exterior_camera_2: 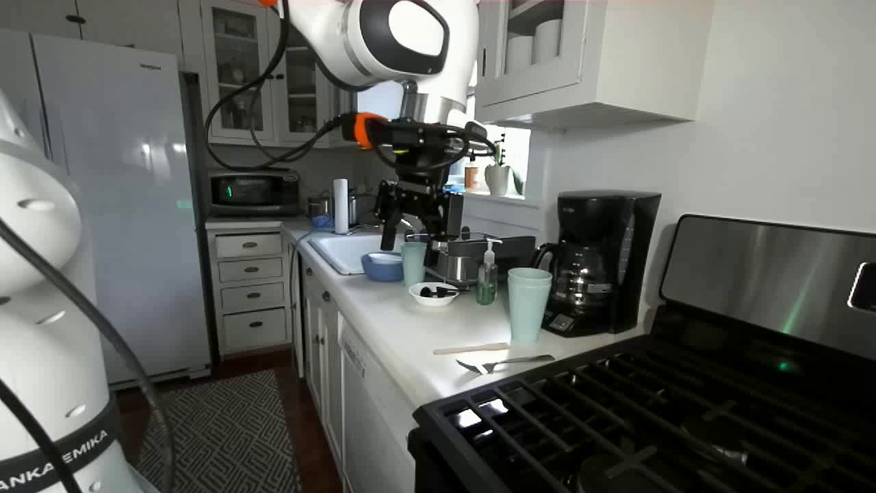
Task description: Remove the grey cup from inside the other grey cup and put it on the counter
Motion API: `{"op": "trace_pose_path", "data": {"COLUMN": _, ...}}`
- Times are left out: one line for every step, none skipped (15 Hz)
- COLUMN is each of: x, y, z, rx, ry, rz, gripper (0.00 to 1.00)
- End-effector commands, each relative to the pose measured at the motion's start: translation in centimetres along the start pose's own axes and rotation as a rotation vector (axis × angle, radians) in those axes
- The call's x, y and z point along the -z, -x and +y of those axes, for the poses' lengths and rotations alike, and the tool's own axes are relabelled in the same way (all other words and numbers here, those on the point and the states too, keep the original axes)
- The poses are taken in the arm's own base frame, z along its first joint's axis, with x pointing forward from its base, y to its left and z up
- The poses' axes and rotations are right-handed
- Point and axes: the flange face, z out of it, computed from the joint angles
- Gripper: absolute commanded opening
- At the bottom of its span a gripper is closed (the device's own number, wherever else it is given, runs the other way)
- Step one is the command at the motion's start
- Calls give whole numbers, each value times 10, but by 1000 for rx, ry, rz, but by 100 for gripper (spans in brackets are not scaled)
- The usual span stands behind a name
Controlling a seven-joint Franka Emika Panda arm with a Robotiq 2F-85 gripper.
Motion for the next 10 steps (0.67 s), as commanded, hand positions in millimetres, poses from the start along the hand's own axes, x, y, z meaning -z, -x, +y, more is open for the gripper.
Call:
{"op": "trace_pose_path", "data": {"x": 1, "y": 0, "z": 0, "rx": 0, "ry": 0, "rz": -1, "gripper": 100}}
{"op": "trace_pose_path", "data": {"x": 1, "y": 0, "z": 0, "rx": 0, "ry": 0, "rz": -1, "gripper": 100}}
{"op": "trace_pose_path", "data": {"x": 1, "y": 0, "z": 0, "rx": 0, "ry": 0, "rz": -1, "gripper": 100}}
{"op": "trace_pose_path", "data": {"x": 1, "y": 0, "z": 0, "rx": 0, "ry": 0, "rz": -1, "gripper": 100}}
{"op": "trace_pose_path", "data": {"x": 1, "y": 0, "z": 0, "rx": 0, "ry": 0, "rz": -1, "gripper": 100}}
{"op": "trace_pose_path", "data": {"x": 1, "y": 0, "z": 0, "rx": 0, "ry": 0, "rz": -1, "gripper": 100}}
{"op": "trace_pose_path", "data": {"x": 5, "y": -17, "z": -4, "rx": -33, "ry": -33, "rz": 23, "gripper": 100}}
{"op": "trace_pose_path", "data": {"x": 9, "y": -25, "z": -7, "rx": -73, "ry": -68, "rz": 18, "gripper": 100}}
{"op": "trace_pose_path", "data": {"x": 14, "y": -34, "z": -9, "rx": -122, "ry": -96, "rz": 39, "gripper": 100}}
{"op": "trace_pose_path", "data": {"x": 17, "y": -42, "z": -10, "rx": -183, "ry": -132, "rz": 42, "gripper": 100}}
